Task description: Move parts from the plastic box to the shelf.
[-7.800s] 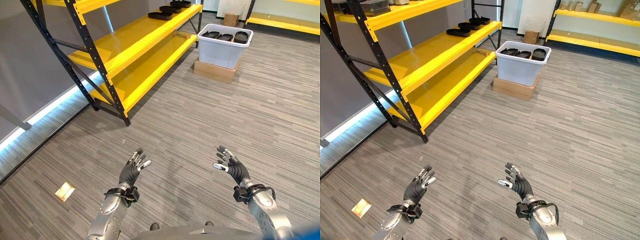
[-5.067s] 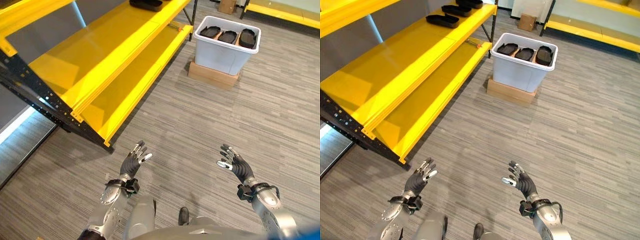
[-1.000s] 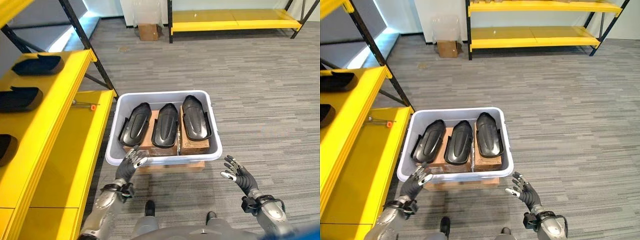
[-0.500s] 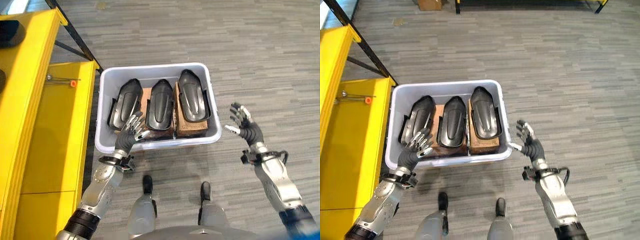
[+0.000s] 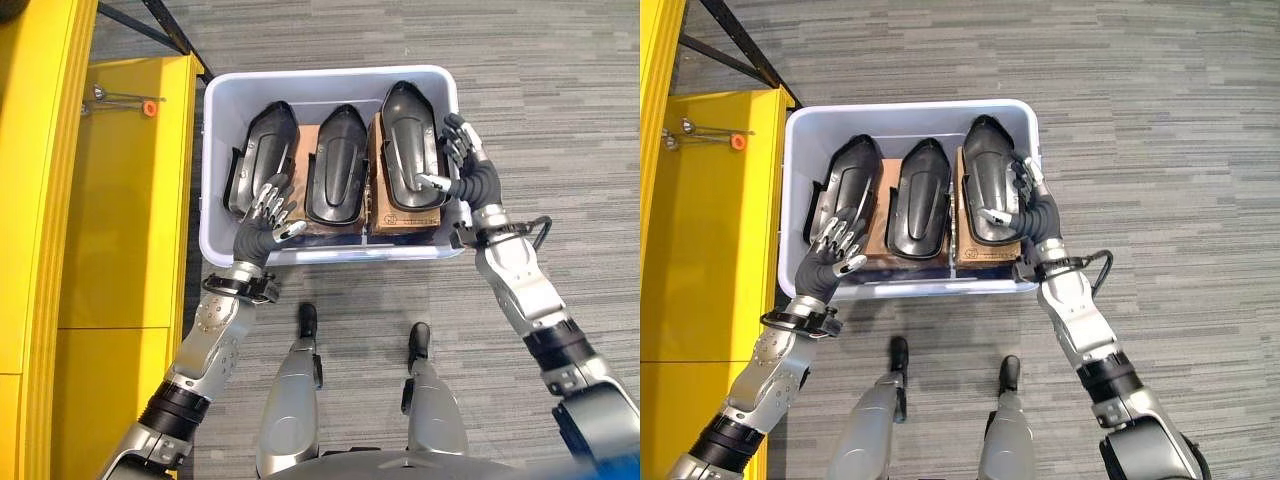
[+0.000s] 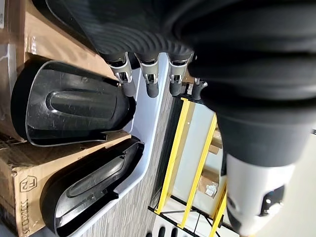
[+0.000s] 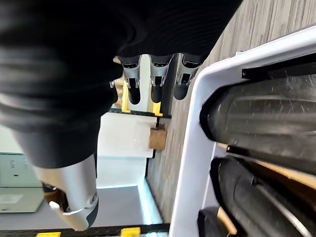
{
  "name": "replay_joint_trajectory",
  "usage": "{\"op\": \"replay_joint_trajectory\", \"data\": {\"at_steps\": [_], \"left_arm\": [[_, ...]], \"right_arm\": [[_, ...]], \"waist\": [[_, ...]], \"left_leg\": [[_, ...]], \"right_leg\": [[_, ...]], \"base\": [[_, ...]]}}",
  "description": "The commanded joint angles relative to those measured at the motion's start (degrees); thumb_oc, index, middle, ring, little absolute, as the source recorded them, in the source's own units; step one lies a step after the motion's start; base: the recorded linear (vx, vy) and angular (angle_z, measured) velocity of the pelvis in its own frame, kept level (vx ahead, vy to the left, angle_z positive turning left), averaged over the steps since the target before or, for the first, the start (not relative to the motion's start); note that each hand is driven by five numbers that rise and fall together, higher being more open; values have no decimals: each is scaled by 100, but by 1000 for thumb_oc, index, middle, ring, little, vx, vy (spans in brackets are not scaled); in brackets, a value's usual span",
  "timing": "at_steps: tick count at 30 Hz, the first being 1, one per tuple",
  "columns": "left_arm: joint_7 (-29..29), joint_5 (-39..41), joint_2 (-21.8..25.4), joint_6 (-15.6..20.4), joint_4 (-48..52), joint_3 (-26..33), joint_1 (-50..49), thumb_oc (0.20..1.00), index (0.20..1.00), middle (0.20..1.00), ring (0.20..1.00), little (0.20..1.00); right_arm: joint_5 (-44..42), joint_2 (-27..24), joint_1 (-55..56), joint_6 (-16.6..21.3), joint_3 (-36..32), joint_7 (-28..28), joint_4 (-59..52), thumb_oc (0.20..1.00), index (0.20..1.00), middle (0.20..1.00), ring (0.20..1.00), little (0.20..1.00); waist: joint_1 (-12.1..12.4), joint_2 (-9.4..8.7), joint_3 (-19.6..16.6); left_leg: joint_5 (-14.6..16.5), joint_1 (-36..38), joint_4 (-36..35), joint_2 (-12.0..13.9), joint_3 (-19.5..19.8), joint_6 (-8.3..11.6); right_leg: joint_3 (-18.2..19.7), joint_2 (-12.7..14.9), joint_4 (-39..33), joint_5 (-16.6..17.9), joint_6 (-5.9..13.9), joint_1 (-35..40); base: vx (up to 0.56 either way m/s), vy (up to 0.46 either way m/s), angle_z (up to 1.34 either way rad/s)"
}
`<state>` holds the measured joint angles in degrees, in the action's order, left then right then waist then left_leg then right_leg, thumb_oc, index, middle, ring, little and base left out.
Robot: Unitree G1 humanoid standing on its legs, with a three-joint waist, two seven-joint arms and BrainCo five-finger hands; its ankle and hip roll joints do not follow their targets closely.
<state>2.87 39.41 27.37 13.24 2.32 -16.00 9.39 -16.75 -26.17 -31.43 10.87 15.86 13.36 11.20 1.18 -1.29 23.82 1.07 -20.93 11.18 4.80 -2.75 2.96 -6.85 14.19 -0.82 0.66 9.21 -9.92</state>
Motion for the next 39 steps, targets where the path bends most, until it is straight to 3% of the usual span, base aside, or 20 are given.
{"op": "replay_joint_trajectory", "data": {"at_steps": [1, 7, 21, 32, 39], "left_arm": [[71, 154, 81, 424, 502, 122, -97, 1000, 1000, 1000, 1000, 1000], [114, 251, 188, 438, 594, -24, 11, 1000, 1000, 1000, 1000, 1000], [130, 404, 226, 475, 690, -357, 200, 1000, 1000, 1000, 1000, 1000], [215, 366, 207, 484, 695, -441, 292, 1000, 1000, 1000, 1000, 1000], [248, 385, 240, 511, 729, -516, 334, 1000, 1000, 1000, 1000, 1000]], "right_arm": [[263, -91, -149, 281, -51, 379, -118, 1000, 1000, 1000, 1000, 1000], [1023, -502, -1345, -60, 48, 965, 755, 1000, 1000, 1000, 1000, 1000], [1244, -691, -2686, -323, 680, 1162, 2539, 1000, 1000, 1000, 1000, 1000], [1400, -637, -2816, -347, 828, 1219, 2476, 1000, 1000, 1000, 1000, 1000], [1295, -558, -3099, -393, 981, 1283, 3342, 1000, 1000, 1000, 1000, 1000]], "waist": [[116, -35, -329], [218, 100, -107], [264, 250, 148], [258, 234, 187], [340, 242, 256]], "left_leg": [[-230, -302, 214, 444, 217, 104], [-299, -586, 256, 397, 205, 109], [-406, -940, 256, 384, 138, 108], [-425, -1073, 268, 363, 188, 85], [-439, -1181, 292, 336, 235, 69]], "right_leg": [[345, 365, 836, 194, 19, -430], [433, 354, 974, 233, -1, -803], [556, 298, 1237, 272, -50, -1365], [523, 284, 1304, 260, -62, -1484], [492, 296, 1341, 261, -64, -1544]], "base": [[-82, 13, 6], [-69, 20, 1], [-31, 1, -6], [0, 0, 0], [0, -2, 1]]}}
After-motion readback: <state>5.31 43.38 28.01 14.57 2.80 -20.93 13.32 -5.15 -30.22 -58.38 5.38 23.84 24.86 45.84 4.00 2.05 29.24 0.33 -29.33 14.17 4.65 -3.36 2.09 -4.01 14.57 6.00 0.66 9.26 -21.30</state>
